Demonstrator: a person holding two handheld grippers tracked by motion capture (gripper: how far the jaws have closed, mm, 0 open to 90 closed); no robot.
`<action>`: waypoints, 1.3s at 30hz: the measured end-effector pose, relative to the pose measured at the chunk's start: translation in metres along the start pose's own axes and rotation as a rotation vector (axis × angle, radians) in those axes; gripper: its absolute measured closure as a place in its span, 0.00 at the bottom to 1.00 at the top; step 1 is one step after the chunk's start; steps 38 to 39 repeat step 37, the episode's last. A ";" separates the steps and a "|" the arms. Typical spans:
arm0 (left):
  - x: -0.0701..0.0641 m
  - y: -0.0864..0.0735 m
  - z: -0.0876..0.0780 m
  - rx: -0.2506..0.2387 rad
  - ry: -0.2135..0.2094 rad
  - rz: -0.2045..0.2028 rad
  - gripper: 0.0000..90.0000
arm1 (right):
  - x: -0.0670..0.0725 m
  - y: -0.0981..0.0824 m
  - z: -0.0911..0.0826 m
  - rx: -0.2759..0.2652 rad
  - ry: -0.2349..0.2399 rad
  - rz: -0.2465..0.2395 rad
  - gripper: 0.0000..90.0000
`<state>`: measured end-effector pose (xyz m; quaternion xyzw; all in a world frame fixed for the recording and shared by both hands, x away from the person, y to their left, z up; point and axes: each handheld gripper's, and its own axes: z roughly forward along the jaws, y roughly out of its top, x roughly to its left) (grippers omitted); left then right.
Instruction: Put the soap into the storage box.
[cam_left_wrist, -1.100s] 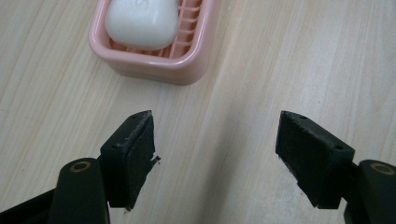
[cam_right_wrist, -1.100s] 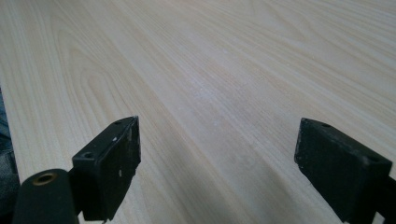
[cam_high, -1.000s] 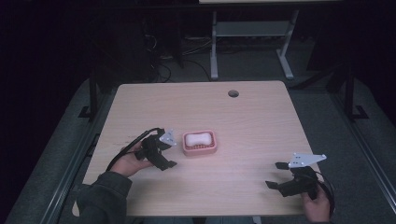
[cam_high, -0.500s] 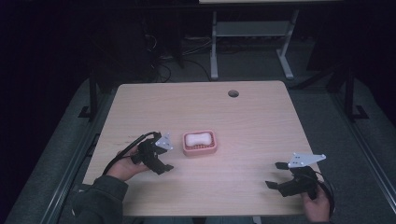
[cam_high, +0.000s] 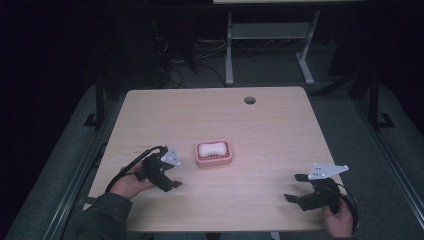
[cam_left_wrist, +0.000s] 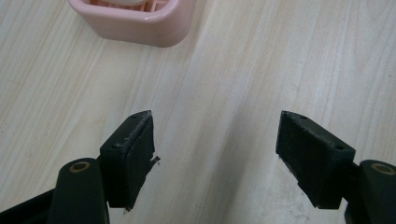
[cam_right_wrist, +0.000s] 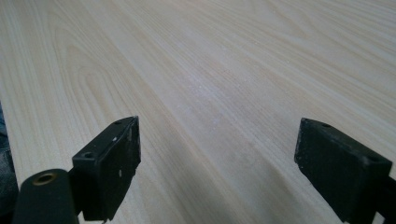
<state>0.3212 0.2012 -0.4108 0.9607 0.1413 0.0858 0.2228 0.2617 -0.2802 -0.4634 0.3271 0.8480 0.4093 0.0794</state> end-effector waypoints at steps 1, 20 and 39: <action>0.000 -0.001 0.000 0.001 0.001 0.000 0.30 | 0.000 0.000 0.000 0.000 0.000 0.000 0.16; -0.011 -0.025 -0.004 -0.002 0.015 -0.018 0.30 | 0.000 0.000 0.000 -0.001 -0.002 0.003 0.16; -0.027 -0.053 -0.008 -0.034 0.049 -0.078 0.30 | 0.003 0.002 -0.002 -0.005 0.005 -0.012 0.16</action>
